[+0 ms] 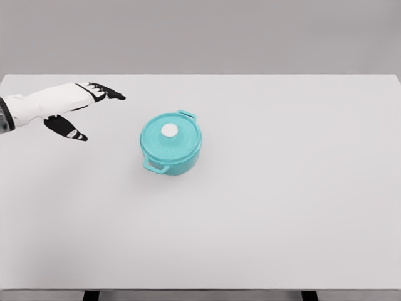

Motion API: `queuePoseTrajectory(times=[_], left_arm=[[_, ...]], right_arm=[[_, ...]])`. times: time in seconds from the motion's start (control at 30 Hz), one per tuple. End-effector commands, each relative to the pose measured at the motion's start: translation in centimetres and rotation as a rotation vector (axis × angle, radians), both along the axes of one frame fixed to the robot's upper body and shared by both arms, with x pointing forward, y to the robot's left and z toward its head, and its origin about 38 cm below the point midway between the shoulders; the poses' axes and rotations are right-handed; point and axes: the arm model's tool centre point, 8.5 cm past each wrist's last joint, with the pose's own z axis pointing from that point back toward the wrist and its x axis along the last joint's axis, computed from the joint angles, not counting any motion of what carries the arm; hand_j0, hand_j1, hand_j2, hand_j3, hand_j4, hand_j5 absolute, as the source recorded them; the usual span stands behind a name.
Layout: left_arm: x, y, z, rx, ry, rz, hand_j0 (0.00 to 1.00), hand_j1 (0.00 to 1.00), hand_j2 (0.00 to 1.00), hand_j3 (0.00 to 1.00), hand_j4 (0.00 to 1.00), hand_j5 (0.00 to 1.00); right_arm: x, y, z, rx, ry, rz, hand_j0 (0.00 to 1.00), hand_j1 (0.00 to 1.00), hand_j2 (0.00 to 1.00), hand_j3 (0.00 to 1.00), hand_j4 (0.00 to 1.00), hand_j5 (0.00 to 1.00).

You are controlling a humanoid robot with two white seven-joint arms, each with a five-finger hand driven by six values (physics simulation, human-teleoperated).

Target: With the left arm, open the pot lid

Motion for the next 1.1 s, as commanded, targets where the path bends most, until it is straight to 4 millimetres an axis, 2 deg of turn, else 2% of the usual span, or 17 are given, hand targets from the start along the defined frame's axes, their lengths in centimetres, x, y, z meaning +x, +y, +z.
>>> queuePoseTrajectory(times=[0.0, 0.17, 0.37, 0.47, 0.5, 0.53, 0.6, 0.7, 0.73, 0.8, 0.87, 0.93, 1.0, 1.07], left_arm=[[0.0, -0.2, 0.0, -0.006, 0.001, -0.003, 1.0, 1.0, 1.0, 1.0, 1.0, 1.0], [-0.3, -0.1, -0.2, 0.025, -0.013, -0.034, 1.0, 1.0, 1.0, 1.0, 1.0, 1.0], [-0.2, -1.5, 0.7, 0.056, -0.06, -0.07, 1.0, 1.0, 1.0, 1.0, 1.0, 1.0], [-0.3, -3.9, 1.8, 0.029, -0.102, -0.127, 1.0, 1.0, 1.0, 1.0, 1.0, 1.0], [-0.3, -4.2, 2.0, 0.033, -0.105, -0.136, 1.0, 1.0, 1.0, 1.0, 1.0, 1.0], [0.1, -5.7, 3.1, 0.069, -0.12, -0.187, 1.0, 1.0, 1.0, 1.0, 1.0, 1.0], [1.0, -5.8, 3.8, 0.099, -0.082, -0.212, 1.0, 1.0, 1.0, 1.0, 1.0, 1.0], [-0.2, -11.5, 2.7, 0.203, -0.042, -0.451, 1.0, 1.0, 1.0, 1.0, 1.0, 1.0], [0.0, -12.8, 3.3, 0.201, -0.061, -0.479, 1.0, 1.0, 1.0, 1.0, 1.0, 1.0], [0.4, -13.0, 4.7, 0.208, -0.093, -0.478, 1.0, 1.0, 1.0, 1.0, 1.0, 1.0], [0.5, -12.3, 4.8, 0.22, -0.09, -0.464, 1.0, 1.0, 1.0, 1.0, 1.0, 1.0], [0.5, -13.1, 4.9, 0.22, -0.101, -0.479, 1.0, 1.0, 1.0, 1.0, 1.0, 1.0], [0.8, -13.2, 5.9, 0.224, -0.124, -0.477, 1.0, 1.0, 1.0, 1.0, 1.0, 1.0], [0.8, -14.4, 5.8, 0.214, -0.126, -0.497, 1.0, 1.0, 1.0, 1.0, 1.0, 1.0]], right_arm=[[-0.1, -0.1, 0.0, -0.001, 0.004, 0.002, 1.0, 1.0, 1.0, 1.0, 1.0, 1.0], [-0.5, 0.0, 0.0, 0.001, 0.008, -0.004, 1.0, 1.0, 1.0, 1.0, 1.0, 1.0], [-0.5, 0.0, 0.0, 0.001, 0.008, -0.004, 1.0, 1.0, 1.0, 1.0, 1.0, 1.0], [-0.5, 0.0, 0.0, 0.001, 0.008, -0.004, 1.0, 1.0, 1.0, 1.0, 1.0, 1.0], [-0.5, 0.0, 0.0, 0.001, 0.008, -0.004, 1.0, 1.0, 1.0, 1.0, 1.0, 1.0], [-0.5, 0.0, 0.0, 0.001, 0.008, -0.004, 1.0, 1.0, 1.0, 1.0, 1.0, 1.0], [-0.5, 0.0, 0.0, 0.001, 0.008, -0.004, 1.0, 1.0, 1.0, 1.0, 1.0, 1.0], [-0.5, 0.0, 0.0, 0.001, 0.008, -0.004, 1.0, 1.0, 1.0, 1.0, 1.0, 1.0], [-0.5, 0.0, 0.0, 0.001, 0.008, -0.004, 1.0, 1.0, 1.0, 1.0, 1.0, 1.0], [-0.5, 0.0, 0.0, 0.001, 0.008, -0.004, 1.0, 1.0, 1.0, 1.0, 1.0, 1.0], [-0.5, 0.0, 0.0, 0.001, 0.008, -0.004, 1.0, 1.0, 1.0, 1.0, 1.0, 1.0], [-0.5, 0.0, 0.0, 0.001, 0.008, -0.004, 1.0, 1.0, 1.0, 1.0, 1.0, 1.0], [-0.5, 0.0, 0.0, 0.001, 0.008, -0.004, 1.0, 1.0, 1.0, 1.0, 1.0, 1.0], [-0.5, 0.0, 0.0, 0.001, 0.008, -0.004, 1.0, 1.0, 1.0, 1.0, 1.0, 1.0]])
